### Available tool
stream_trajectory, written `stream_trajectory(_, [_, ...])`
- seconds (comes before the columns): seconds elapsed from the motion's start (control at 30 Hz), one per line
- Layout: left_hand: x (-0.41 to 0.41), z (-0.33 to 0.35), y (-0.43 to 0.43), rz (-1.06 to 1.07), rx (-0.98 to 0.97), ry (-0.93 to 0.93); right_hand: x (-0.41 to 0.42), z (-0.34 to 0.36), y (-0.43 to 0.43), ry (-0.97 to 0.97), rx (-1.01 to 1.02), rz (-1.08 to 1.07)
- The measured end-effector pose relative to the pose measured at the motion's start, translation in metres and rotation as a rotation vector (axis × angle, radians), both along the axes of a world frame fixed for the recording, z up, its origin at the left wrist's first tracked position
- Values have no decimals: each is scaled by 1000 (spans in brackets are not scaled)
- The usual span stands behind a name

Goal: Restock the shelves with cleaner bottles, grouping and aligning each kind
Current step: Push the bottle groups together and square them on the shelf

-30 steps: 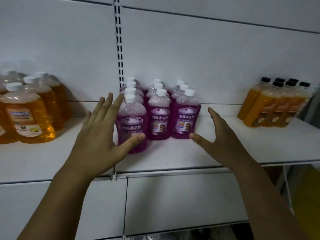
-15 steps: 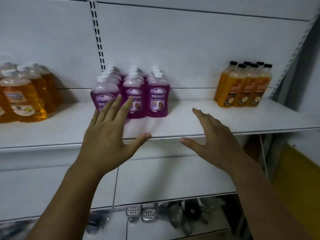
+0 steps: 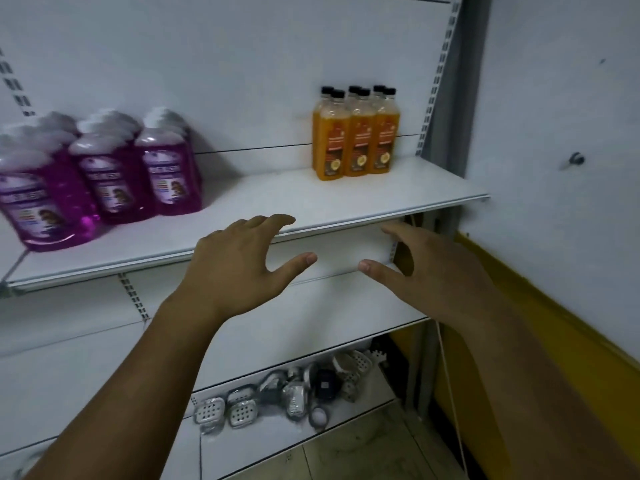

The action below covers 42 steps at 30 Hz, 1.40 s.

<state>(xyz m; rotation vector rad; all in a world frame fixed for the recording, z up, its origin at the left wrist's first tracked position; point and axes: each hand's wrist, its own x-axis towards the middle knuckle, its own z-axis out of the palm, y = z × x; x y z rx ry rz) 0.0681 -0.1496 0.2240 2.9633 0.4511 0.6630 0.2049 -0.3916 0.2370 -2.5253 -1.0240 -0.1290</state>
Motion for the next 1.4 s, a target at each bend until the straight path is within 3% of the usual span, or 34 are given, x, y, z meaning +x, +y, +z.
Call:
stream_trajectory(0.5, [203,5,21,-105,-218,-41,159,4,12,67,26,-191])
stream_trajectory(0.73, [236,14,41,40,-237,-74,234,15,45,105,92,-139])
stream_trajectory(0.97, [258,25,58,268,-296,-51,332,18,95,144,260,85])
stream_trajectory(1.1, [284,40,66,378,-424,-58,377,35,119,236,422,192])
stream_trajectory(1.2, [312,42,79,384,-621,-190,398,48,140,332,497,225])
stream_trajectory(1.3, [332,33,89,293,-836,-336,406,47,158,426,565,251])
stream_trajectory(1.4, [346,23,91,188,-887,-453,405,31,170,525,637,318])
